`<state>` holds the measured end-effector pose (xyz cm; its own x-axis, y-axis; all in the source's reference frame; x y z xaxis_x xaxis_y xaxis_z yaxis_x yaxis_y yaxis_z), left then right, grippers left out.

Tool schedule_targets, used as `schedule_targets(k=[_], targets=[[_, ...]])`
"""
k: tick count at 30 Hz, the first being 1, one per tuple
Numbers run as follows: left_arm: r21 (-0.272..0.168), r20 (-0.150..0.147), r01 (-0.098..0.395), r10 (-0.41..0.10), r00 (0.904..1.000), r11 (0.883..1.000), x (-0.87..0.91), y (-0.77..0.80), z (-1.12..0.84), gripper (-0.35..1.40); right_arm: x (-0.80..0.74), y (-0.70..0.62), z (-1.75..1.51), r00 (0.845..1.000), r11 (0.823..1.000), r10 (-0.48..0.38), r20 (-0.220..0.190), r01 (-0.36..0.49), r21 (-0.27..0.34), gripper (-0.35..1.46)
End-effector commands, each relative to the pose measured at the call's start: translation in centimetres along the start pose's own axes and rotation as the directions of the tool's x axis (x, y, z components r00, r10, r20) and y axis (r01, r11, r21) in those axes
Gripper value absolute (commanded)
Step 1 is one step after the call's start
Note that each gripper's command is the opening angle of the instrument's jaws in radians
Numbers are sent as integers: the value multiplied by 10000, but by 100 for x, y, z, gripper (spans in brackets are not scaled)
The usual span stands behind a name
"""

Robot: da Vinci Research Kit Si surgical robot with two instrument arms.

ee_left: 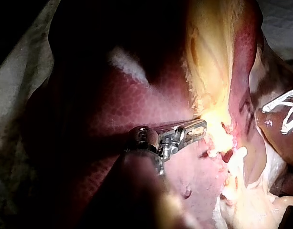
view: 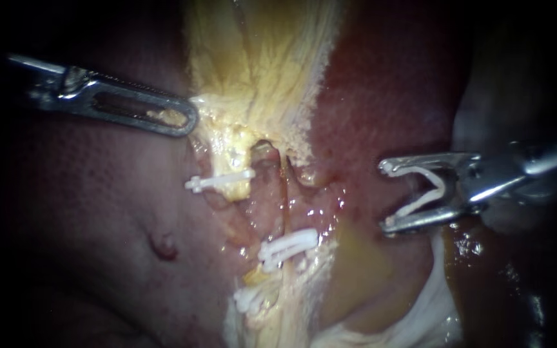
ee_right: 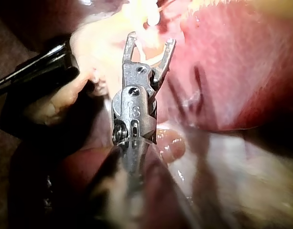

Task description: Clipping third clip right tube

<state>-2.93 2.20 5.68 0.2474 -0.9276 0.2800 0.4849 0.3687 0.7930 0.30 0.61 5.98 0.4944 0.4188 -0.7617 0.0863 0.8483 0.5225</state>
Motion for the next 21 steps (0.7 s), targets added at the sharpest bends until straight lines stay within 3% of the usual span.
schedule_targets(k=[1, 8, 21], targets=[[-6, 2, 0, 0, 10000, 10000, 0, 0, 0, -35, 2, 1, 7, 9998, 9999, 166, -149, -166, 34, 50], [-15, 8, 6, -6, 10000, 10000, 0, -2, 0, -35, 8, 13, 48, 9952, 9963, 854, -484, -849, 116, 49], [-30, 18, 16, -16, 10000, 10000, 1, -5, 0, -35, -13, 52, 100, 9840, 9864, 1644, -679, -1638, 152, 49]])
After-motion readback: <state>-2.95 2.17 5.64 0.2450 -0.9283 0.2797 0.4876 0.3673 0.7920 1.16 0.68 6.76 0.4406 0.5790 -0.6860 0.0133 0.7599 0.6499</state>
